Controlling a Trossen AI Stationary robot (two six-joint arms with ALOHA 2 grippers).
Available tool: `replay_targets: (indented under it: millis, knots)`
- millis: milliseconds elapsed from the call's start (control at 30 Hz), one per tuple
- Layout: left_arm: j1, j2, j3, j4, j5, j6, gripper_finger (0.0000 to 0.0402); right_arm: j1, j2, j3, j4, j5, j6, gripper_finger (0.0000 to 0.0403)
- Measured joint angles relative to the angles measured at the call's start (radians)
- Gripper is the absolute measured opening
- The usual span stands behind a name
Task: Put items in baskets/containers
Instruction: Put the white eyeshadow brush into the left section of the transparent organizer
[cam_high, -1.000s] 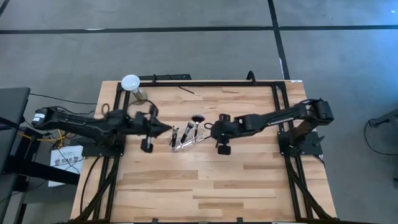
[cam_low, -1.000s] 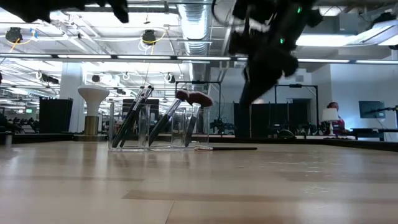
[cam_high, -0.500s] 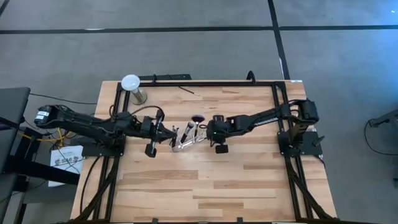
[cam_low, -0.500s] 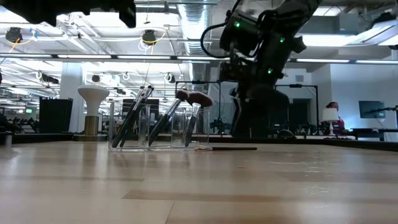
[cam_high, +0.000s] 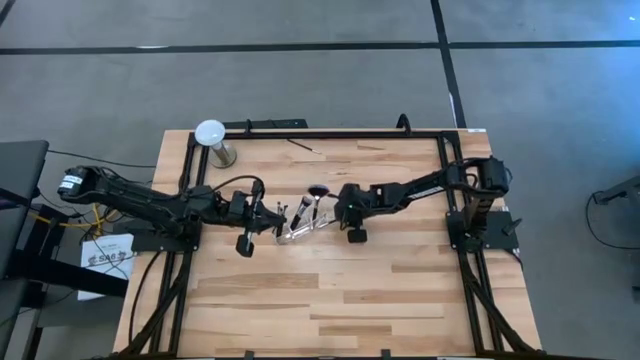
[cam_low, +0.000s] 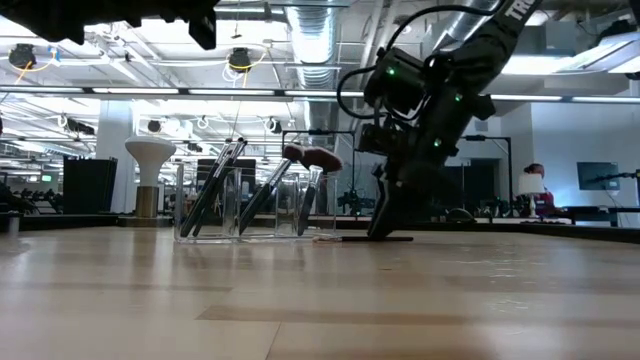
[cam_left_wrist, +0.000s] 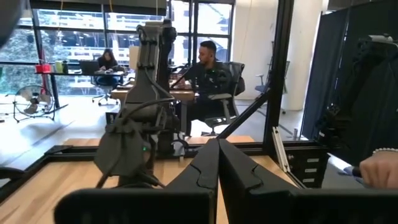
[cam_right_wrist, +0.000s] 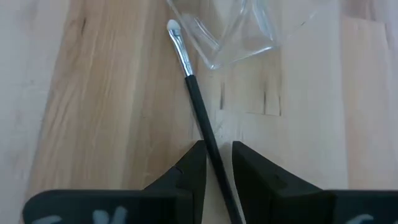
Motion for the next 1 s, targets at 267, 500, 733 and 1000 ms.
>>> replay_targets:
  millis: [267, 500, 733, 1000]
  knots:
    - [-0.011, 0.006, 0.0, -0.001, -0.002, -0.074, 0.0006, -0.014, 0.0, 0.001, -0.027, -0.048, 0.017, 0.0067]
    - [-0.02, 0.009, 0.0, -0.001, 0.0, -0.074, 0.0006, -0.013, -0.004, 0.005, -0.131, -0.041, 0.008, 0.006]
    - [-0.02, 0.009, 0.0, -0.001, 0.0, -0.074, 0.0006, -0.01, -0.003, 0.004, -0.161, -0.039, -0.004, 0.0007]
    - [-0.02, 0.009, 0.0, -0.001, 0.0, -0.074, 0.0006, 0.02, -0.006, 0.006, -0.192, -0.024, -0.014, 0.0005]
